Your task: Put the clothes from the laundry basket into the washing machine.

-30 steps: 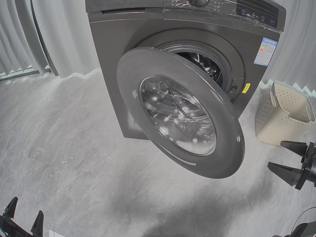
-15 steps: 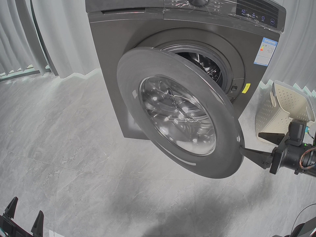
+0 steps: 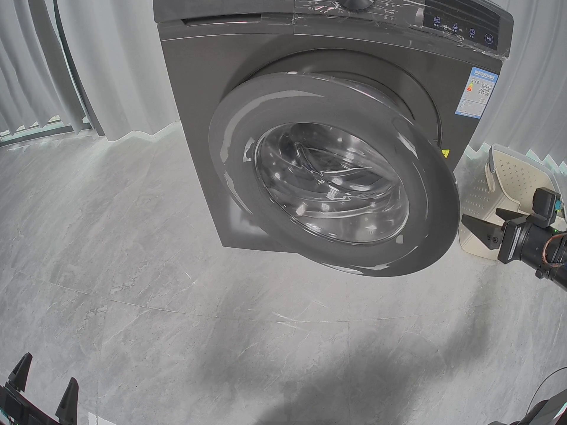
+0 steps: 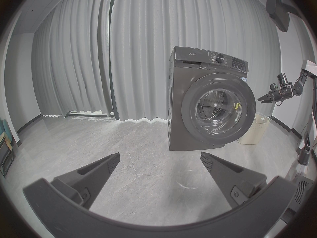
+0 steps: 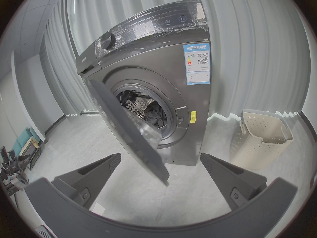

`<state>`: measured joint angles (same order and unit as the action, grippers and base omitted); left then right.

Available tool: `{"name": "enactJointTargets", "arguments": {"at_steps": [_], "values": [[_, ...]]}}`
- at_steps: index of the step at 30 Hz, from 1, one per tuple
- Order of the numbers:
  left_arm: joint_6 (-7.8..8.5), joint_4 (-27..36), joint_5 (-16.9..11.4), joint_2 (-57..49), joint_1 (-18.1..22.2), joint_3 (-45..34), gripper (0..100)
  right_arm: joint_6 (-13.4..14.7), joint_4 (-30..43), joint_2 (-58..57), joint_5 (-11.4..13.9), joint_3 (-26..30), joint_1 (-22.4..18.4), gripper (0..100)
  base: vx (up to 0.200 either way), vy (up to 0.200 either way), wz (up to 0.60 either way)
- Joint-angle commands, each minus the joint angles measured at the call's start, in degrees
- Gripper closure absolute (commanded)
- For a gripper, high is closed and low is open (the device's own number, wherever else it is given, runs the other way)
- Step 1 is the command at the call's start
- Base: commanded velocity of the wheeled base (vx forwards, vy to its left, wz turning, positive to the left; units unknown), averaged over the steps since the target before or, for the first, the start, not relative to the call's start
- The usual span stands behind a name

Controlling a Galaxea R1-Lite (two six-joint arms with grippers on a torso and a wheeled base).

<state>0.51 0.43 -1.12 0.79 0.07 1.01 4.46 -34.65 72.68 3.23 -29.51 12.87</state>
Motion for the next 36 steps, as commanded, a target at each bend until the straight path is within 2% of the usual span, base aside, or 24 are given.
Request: {"name": "enactJointTargets", "arguments": {"at_steps": [1,3,4,7,8,10,18,22,26,36], "values": [[0.02,0.01,-0.02,-0.79,0.01,-0.84,0,-0.07,0.10,-0.43,0.55,3.50,0.49,0,0.000,0.000,0.00],[0.02,0.01,-0.02,-0.79,0.01,-0.84,0,-0.07,0.10,-0.52,0.90,5.34,2.33,0,0.000,0.000,0.00],[-0.07,0.01,-0.02,-0.79,0.01,-0.84,0,0.11,-0.07,-0.79,1.69,7.54,5.41,0,0.000,0.000,0.00],[-0.07,-0.08,-0.02,-0.79,0.01,-0.84,0,0.37,-0.07,-1.93,3.19,9.91,9.19,0,0.000,-0.200,0.00],[-0.07,-0.08,-0.02,-0.79,0.01,-0.84,0,0.37,-0.07,-1.93,3.19,9.91,9.19,0,0.000,-0.200,0.00],[-0.07,-0.08,-0.02,-0.79,0.01,-0.84,0,0.55,-0.16,-2.46,4.77,11.23,12.44,0,0.000,-0.200,0.00],[-0.07,-0.08,-0.02,-0.79,0.01,-0.84,0,1.95,-0.25,-2.28,5.12,11.06,17.54,0,0.000,-0.200,0.00],[0.02,-0.08,-0.02,-0.79,0.01,-0.84,0,4.42,-0.33,-1.75,5.12,10.09,22.46,0,0.000,-0.100,0.00],[0.02,-0.16,-0.02,-0.79,0.01,-0.84,0,5.91,-0.33,-1.58,5.12,8.68,24.30,0,0.000,0.000,0.00],[-0.07,-0.08,-0.02,-0.79,0.01,-0.84,0,6.00,-0.33,1.24,5.12,4.82,26.33,0,0.200,0.000,0.00]]}}
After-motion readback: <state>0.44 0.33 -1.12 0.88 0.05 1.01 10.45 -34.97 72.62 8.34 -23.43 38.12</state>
